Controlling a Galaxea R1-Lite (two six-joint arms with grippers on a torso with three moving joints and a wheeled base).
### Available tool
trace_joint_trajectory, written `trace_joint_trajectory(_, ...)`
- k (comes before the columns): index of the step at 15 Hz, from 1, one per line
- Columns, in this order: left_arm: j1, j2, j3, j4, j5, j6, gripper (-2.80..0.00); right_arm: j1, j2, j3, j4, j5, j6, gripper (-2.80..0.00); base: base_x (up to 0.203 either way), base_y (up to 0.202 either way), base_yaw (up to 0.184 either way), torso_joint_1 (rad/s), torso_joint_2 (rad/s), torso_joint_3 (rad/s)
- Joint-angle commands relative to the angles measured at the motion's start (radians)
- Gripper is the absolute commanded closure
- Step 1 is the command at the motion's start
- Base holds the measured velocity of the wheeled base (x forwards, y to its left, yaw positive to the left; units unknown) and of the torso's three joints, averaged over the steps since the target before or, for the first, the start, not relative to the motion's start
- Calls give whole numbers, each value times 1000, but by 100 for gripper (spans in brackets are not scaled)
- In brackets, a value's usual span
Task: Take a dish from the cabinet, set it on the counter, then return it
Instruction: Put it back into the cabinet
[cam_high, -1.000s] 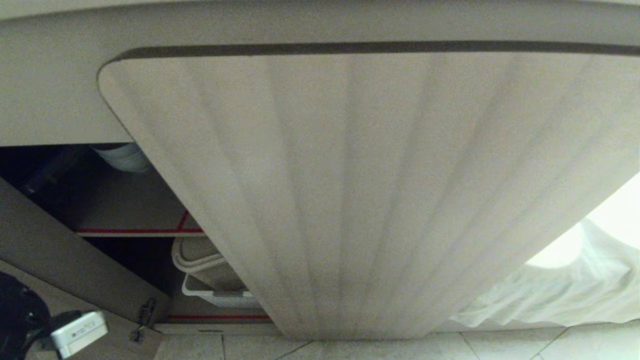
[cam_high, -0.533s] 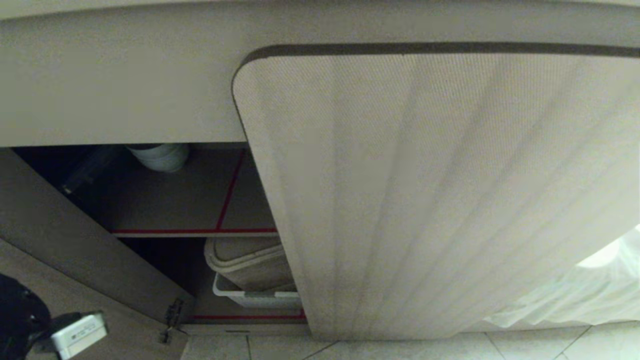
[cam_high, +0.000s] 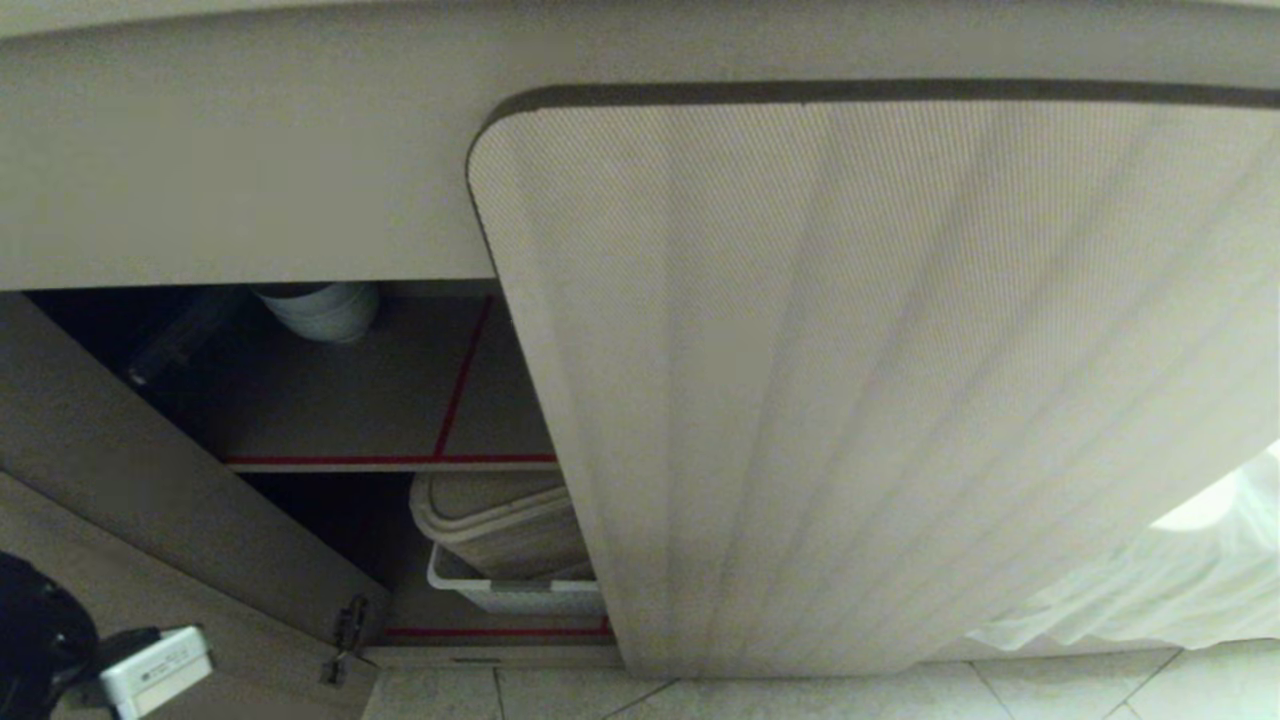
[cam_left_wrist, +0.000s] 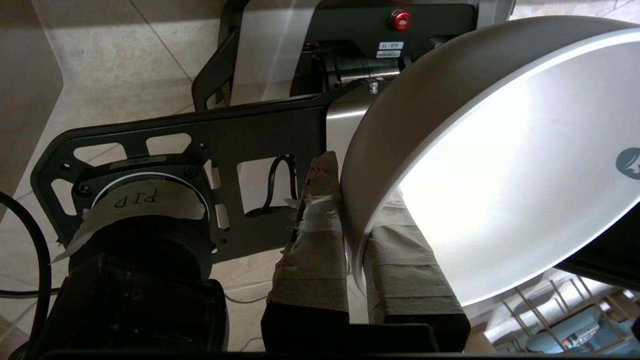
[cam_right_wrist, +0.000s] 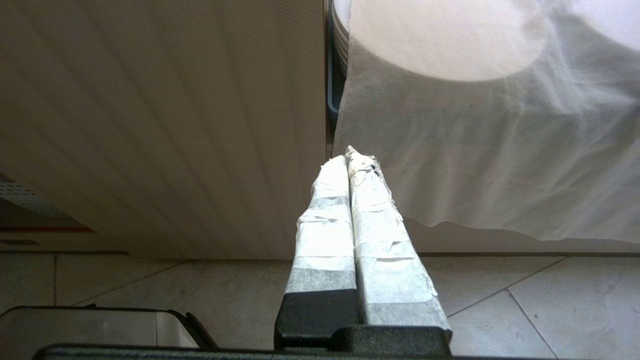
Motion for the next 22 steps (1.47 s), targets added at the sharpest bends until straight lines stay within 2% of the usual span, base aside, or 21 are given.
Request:
trace_joint_trajectory(1, 0, 0, 0, 5, 0, -5, 0, 2, 0, 0, 0, 0, -1, 0, 0, 0, 0, 0, 0, 0)
trace_joint_trajectory(5, 1, -12, 2, 6, 1, -9, 0, 1, 0, 0, 0, 0, 1, 0, 0, 0, 0, 0, 0, 0)
trace_joint_trajectory(8, 1, -13, 32, -10, 23, -35, 0, 1, 0, 0, 0, 0, 0, 0, 0, 0, 0, 0, 0, 0)
trace_joint_trajectory(14, 5, -43, 121, -116, 50, -85, 0, 0, 0, 0, 0, 0, -1, 0, 0, 0, 0, 0, 0, 0)
trace_joint_trajectory(18, 16, -43, 239, -301, 75, -87, 0, 1, 0, 0, -1, 0, 0, 0, 0, 0, 0, 0, 0, 0)
trace_joint_trajectory(22, 69, -37, 322, -449, 78, -88, 0, 1, 0, 0, 0, 0, 0, 0, 0, 0, 0, 0, 0, 0)
